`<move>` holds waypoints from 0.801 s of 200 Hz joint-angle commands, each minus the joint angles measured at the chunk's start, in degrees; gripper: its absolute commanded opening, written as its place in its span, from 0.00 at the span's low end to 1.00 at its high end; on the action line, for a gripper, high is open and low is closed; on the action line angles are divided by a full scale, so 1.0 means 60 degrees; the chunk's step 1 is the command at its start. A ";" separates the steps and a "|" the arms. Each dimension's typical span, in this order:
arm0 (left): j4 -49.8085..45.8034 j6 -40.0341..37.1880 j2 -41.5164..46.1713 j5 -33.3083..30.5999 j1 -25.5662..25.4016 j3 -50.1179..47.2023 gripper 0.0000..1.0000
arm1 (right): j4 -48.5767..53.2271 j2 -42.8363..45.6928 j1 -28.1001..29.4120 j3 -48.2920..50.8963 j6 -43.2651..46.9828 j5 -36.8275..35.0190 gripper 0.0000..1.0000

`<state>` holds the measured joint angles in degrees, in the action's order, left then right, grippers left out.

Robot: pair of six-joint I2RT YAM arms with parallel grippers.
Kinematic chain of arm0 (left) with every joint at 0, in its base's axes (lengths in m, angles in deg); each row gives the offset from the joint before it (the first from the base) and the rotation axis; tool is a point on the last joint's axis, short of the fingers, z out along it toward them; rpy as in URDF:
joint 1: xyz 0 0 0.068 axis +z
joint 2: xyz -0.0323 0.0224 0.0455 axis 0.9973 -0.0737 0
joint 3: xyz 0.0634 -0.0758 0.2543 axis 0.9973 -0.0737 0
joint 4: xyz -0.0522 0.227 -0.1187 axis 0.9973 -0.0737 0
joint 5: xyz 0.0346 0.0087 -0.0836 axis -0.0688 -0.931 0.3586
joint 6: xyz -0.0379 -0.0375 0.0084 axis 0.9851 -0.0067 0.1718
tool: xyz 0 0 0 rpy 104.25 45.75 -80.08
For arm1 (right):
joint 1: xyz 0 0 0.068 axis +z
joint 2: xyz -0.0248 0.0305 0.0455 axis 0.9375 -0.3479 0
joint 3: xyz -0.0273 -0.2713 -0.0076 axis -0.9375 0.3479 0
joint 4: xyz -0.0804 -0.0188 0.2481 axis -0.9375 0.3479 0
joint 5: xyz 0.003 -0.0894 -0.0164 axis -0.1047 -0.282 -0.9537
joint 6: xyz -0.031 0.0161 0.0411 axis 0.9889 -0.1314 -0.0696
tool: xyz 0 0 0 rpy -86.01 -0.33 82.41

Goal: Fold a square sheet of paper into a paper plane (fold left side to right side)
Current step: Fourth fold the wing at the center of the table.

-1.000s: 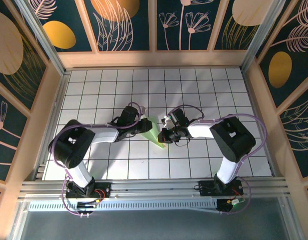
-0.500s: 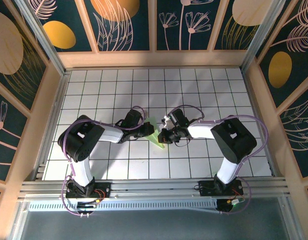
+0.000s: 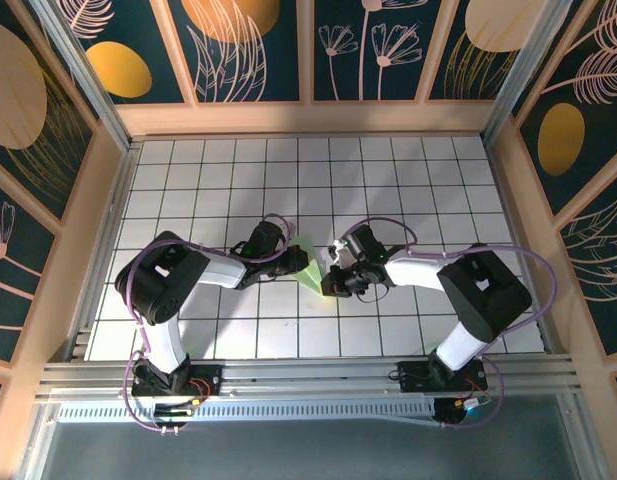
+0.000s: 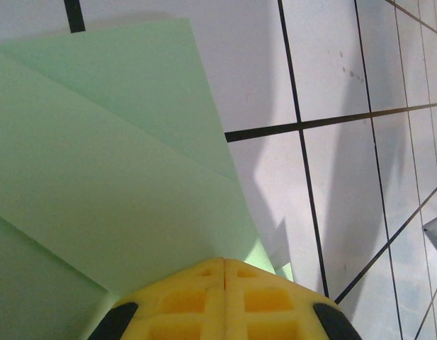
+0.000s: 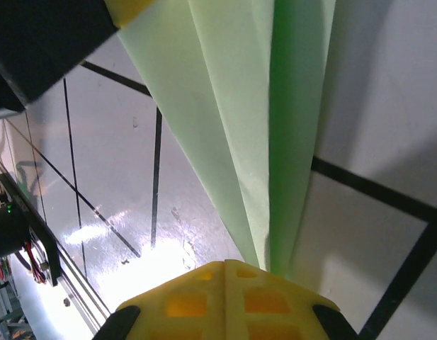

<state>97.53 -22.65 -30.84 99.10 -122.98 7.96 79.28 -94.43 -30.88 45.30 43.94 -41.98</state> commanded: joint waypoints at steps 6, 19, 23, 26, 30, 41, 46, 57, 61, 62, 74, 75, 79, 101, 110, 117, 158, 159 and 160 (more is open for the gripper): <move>-0.0614 0.0112 0.0027 -0.0222 -0.0097 -0.0353 0.00 | -0.0230 -0.0146 0.0189 0.0121 -0.0186 0.0162 0.00; -0.0623 0.0118 0.0052 -0.0241 -0.0095 -0.0384 0.00 | -0.0329 -0.0232 0.0184 0.0116 -0.0265 0.0133 0.00; -0.0624 0.0120 0.0066 -0.0251 -0.0097 -0.0384 0.00 | -0.0353 -0.0241 0.0182 0.0117 -0.0275 0.0124 0.00; -0.0625 0.0119 0.0066 -0.0252 -0.0097 -0.0391 0.00 | -0.0361 -0.0248 0.0182 0.0117 -0.0278 0.0130 0.00; -0.0621 0.0126 0.0066 -0.0259 -0.0104 -0.0382 0.00 | -0.0384 -0.0243 0.0186 0.0114 -0.0303 0.0119 0.00; -0.0612 0.0135 0.0093 -0.0266 -0.0110 -0.0412 0.00 | -0.0362 -0.0284 0.0190 0.0099 -0.0304 0.0067 0.00; -0.0609 0.0146 0.0103 -0.0276 -0.0109 -0.0419 0.00 | -0.0335 -0.0290 0.0185 0.0085 -0.0292 0.0037 0.00; -0.0603 0.0152 0.0122 -0.0292 -0.0107 -0.0456 0.00 | -0.0250 -0.0361 0.0178 0.0069 -0.0254 -0.0035 0.00; -0.0591 0.0149 0.0125 -0.0295 -0.0109 -0.0470 0.00 | -0.0215 -0.0385 0.0189 0.0069 -0.0236 -0.0057 0.00; -0.0593 0.0149 0.0125 -0.0296 -0.0111 -0.0470 0.00 | -0.0211 -0.0386 0.0189 0.0069 -0.0234 -0.0058 0.00; -0.0586 0.0146 0.0147 -0.0310 -0.0103 -0.0471 0.00 | -0.0163 -0.0488 0.0177 0.0097 -0.0218 -0.0074 0.00; -0.0583 0.0147 0.0151 -0.0310 -0.0107 -0.0471 0.00 | -0.0156 -0.0497 0.0191 0.0098 -0.0210 -0.0074 0.00; -0.0595 0.0149 0.0146 -0.0310 -0.0103 -0.0485 0.00 | -0.0152 -0.0513 0.0195 0.0112 -0.0216 -0.0063 0.00; -0.0573 0.0155 0.0144 -0.0320 -0.0121 -0.0475 0.00 | -0.0120 -0.0578 0.0233 0.0208 -0.0245 0.0027 0.00; -0.0572 0.0166 0.0143 -0.0311 -0.0112 -0.0486 0.00 | -0.0120 -0.0591 0.0262 0.0258 -0.0265 0.0042 0.00; -0.0578 0.0163 0.0165 -0.0310 -0.0123 -0.0490 0.00 | -0.0120 -0.0587 0.0278 0.0300 -0.0262 0.0057 0.00; -0.0470 0.0227 0.0227 -0.0371 -0.0138 -0.0652 0.00 | -0.0334 -0.0631 0.0289 0.0632 -0.0413 0.0127 0.00; -0.0474 0.0224 0.0227 -0.0377 -0.0140 -0.0657 0.00 | -0.0337 -0.0626 0.0283 0.0644 -0.0418 0.0129 0.00; -0.0469 0.0223 0.0235 -0.0380 -0.0140 -0.0659 0.00 | -0.0345 -0.0624 0.0280 0.0649 -0.0420 0.0130 0.00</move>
<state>97.88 -22.21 -29.58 98.31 -123.29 6.30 75.98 -97.07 -29.94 46.44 42.48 -41.67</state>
